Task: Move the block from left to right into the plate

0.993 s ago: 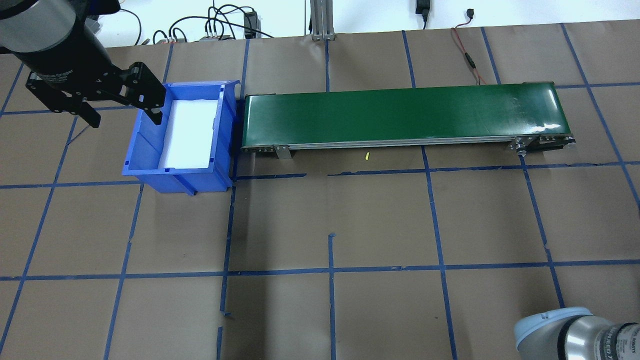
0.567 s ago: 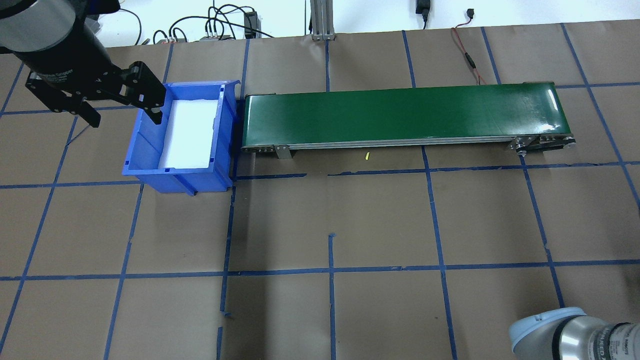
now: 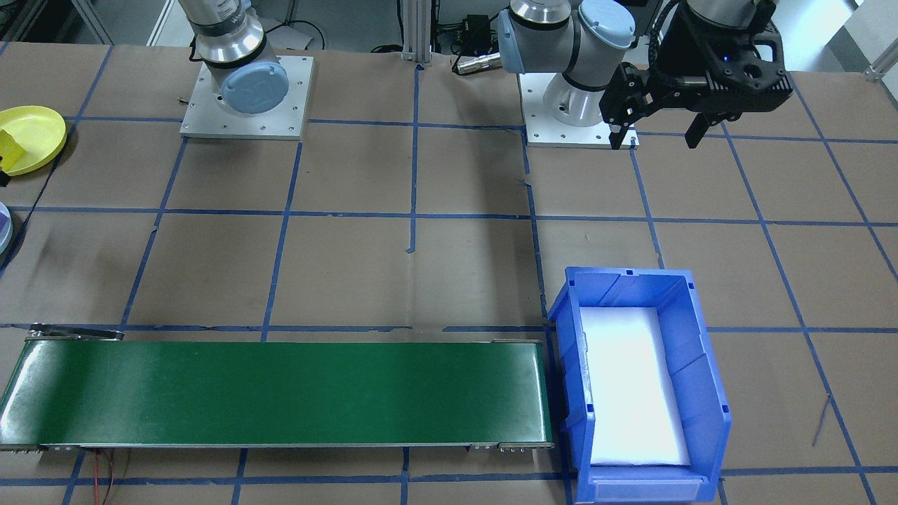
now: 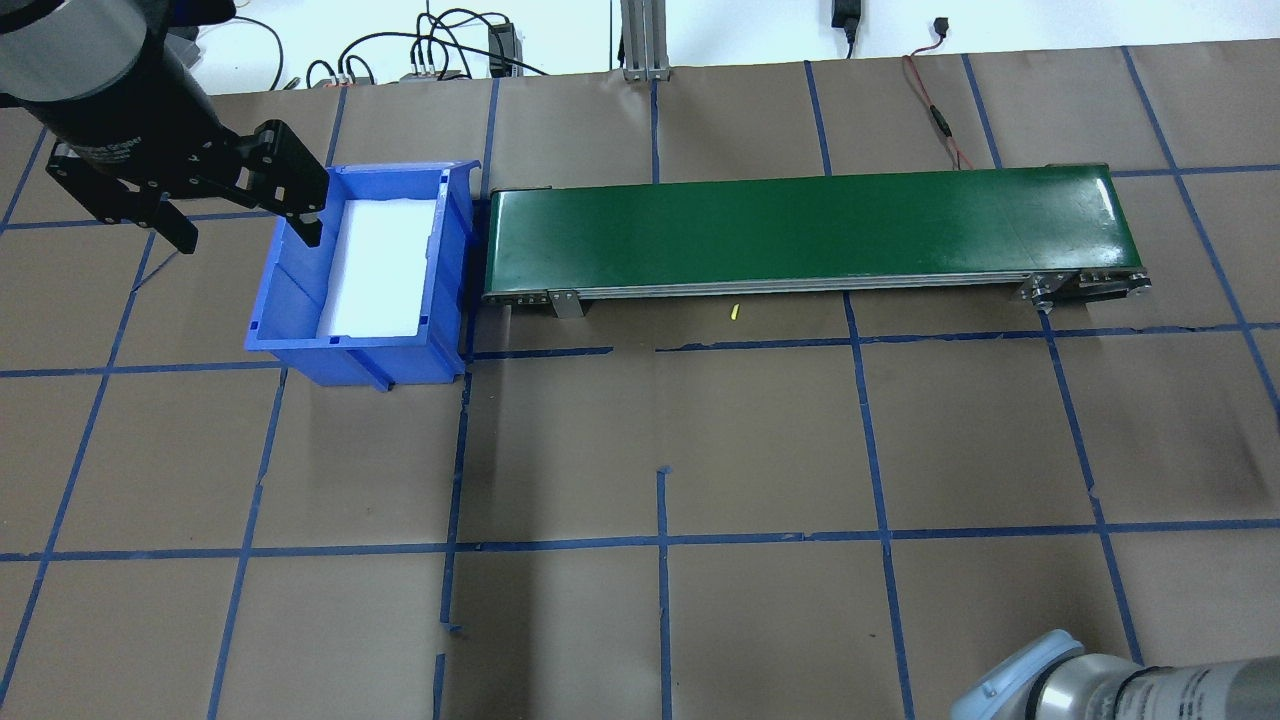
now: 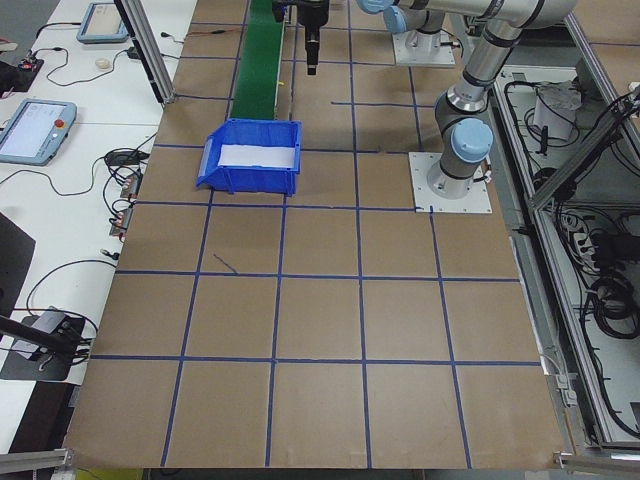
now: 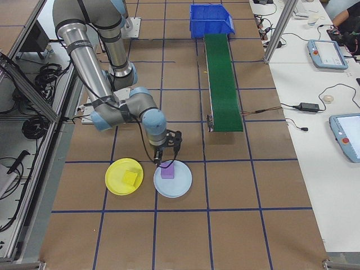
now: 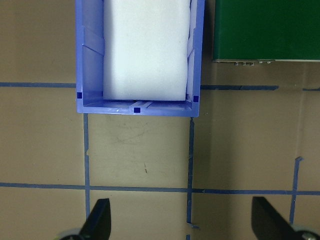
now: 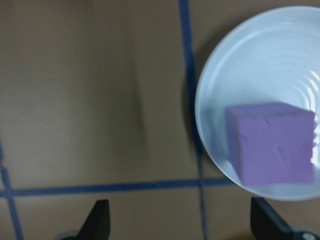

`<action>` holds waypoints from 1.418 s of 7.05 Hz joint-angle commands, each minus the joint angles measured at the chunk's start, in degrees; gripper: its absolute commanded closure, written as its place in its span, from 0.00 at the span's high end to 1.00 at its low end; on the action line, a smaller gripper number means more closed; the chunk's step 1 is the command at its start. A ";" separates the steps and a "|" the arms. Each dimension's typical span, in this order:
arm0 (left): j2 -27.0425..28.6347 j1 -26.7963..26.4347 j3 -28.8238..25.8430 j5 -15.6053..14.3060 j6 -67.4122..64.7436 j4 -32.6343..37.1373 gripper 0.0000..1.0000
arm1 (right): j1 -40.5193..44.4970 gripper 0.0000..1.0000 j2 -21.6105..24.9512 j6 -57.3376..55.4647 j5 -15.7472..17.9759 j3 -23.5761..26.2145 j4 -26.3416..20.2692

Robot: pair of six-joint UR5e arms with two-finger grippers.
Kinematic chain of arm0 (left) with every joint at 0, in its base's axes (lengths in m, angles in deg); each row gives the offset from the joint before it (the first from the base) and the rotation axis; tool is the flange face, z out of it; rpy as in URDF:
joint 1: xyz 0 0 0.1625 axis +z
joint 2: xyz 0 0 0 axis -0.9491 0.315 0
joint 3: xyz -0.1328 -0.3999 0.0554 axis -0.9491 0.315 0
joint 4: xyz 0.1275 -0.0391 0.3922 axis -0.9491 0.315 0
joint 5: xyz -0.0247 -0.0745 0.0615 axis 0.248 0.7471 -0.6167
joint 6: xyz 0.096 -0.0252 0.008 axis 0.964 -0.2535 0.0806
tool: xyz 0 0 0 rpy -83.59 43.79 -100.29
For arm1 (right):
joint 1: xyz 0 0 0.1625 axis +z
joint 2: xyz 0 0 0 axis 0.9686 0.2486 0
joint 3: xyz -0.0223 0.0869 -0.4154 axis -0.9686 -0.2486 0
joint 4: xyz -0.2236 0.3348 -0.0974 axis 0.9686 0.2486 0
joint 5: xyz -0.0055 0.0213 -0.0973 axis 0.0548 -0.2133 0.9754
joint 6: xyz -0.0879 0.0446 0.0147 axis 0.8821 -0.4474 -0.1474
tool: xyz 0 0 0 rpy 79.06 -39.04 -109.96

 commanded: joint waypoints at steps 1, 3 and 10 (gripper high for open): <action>-0.04 0.00 -0.14 0.05 -0.15 0.02 1.00 | 25.37 1.00 1.00 -24.22 0.50 -3.55 -1.38; -0.04 0.00 -0.14 -0.03 -0.15 0.02 1.00 | 42.03 0.97 1.09 -43.31 0.69 -7.61 -1.46; -0.04 0.00 0.30 -0.03 -0.15 0.02 1.00 | 61.88 1.00 7.41 -71.18 0.42 -16.94 -11.66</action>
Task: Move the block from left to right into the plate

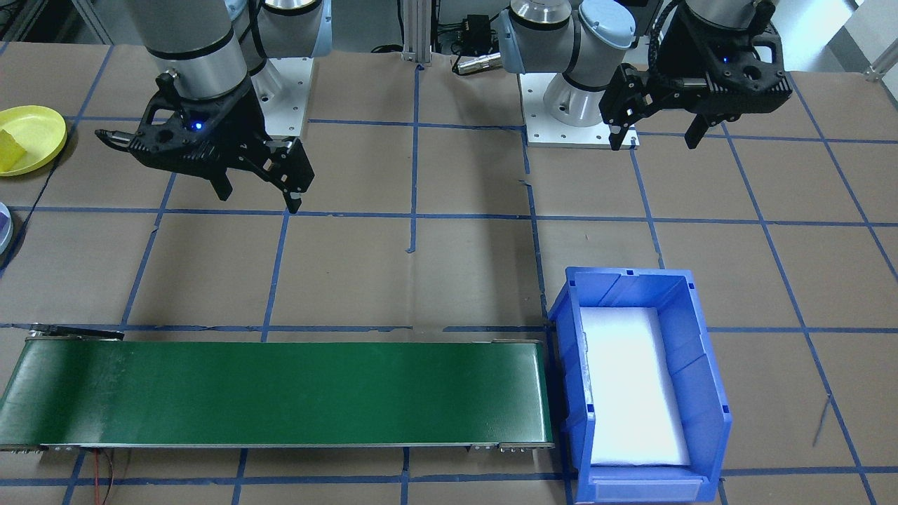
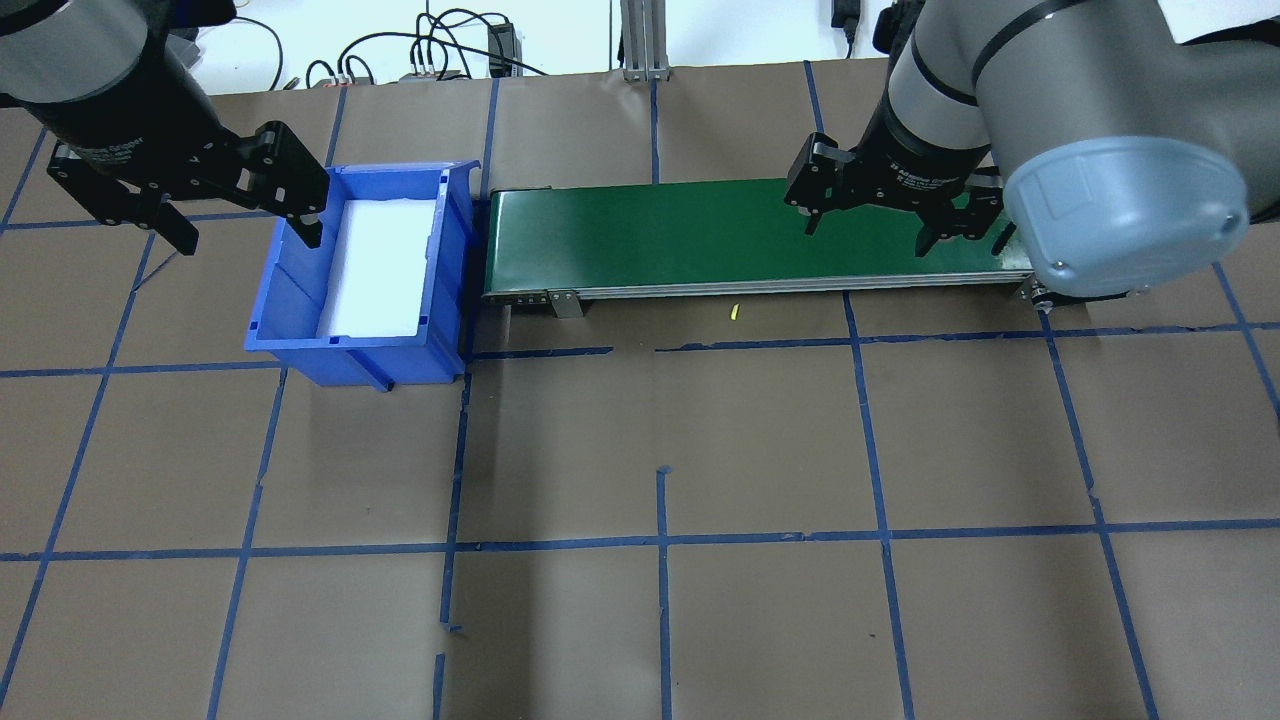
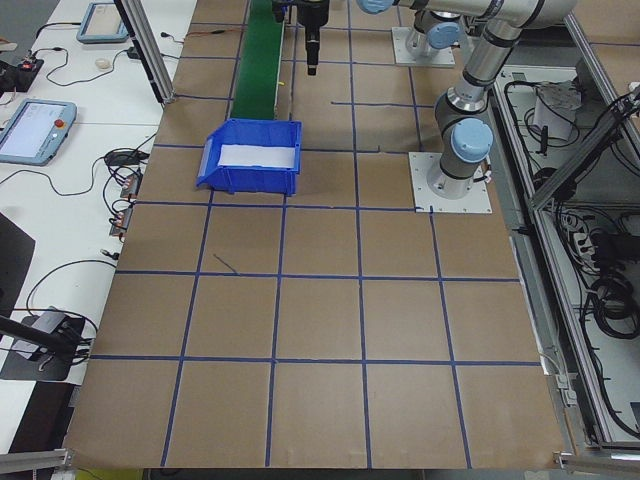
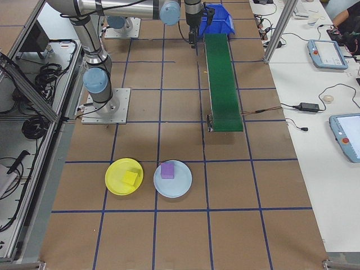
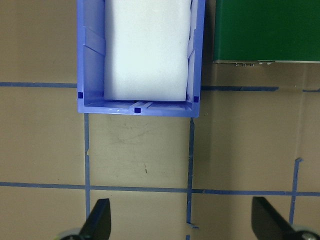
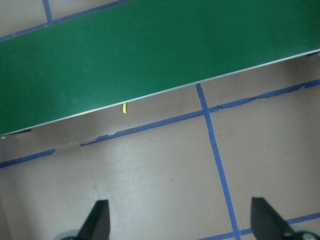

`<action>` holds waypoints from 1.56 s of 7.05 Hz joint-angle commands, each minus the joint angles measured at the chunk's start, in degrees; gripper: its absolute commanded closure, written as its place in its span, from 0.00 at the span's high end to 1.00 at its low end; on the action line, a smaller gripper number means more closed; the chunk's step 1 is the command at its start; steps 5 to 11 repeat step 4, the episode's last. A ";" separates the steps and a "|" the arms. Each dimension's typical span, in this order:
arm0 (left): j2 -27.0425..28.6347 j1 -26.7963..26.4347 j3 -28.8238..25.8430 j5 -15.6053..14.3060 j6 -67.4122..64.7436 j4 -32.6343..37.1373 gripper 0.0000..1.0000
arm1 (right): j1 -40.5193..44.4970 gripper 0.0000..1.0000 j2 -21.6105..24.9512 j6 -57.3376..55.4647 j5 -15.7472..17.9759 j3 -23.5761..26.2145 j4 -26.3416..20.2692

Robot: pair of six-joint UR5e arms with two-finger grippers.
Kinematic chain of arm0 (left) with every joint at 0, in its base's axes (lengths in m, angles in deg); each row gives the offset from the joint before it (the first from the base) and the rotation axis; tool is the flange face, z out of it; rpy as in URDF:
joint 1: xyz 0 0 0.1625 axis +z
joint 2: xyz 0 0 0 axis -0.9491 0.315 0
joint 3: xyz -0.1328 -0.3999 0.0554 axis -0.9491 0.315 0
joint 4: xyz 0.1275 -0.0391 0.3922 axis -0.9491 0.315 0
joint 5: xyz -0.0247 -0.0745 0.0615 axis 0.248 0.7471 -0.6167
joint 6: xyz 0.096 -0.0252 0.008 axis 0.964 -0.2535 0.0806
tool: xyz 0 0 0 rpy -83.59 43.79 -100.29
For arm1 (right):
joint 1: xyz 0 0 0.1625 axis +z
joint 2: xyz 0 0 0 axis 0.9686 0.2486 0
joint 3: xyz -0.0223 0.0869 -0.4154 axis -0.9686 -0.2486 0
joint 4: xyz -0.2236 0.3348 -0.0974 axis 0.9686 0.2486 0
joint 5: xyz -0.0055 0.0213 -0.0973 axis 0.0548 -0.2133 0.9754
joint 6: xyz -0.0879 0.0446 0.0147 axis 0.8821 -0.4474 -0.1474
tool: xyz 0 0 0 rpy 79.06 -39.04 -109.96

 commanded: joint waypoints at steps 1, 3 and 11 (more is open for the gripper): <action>0.00 -0.05 0.08 0.01 0.03 0.00 1.00 | 0.50 1.00 1.08 -0.43 0.33 -0.34 -0.57; 0.00 0.04 0.00 0.01 0.11 0.00 1.00 | 0.50 1.00 1.17 -0.43 -0.28 0.36 -0.66; 0.00 0.04 0.00 0.01 0.03 0.00 1.00 | 0.50 1.00 1.17 -0.34 -0.19 0.36 -0.75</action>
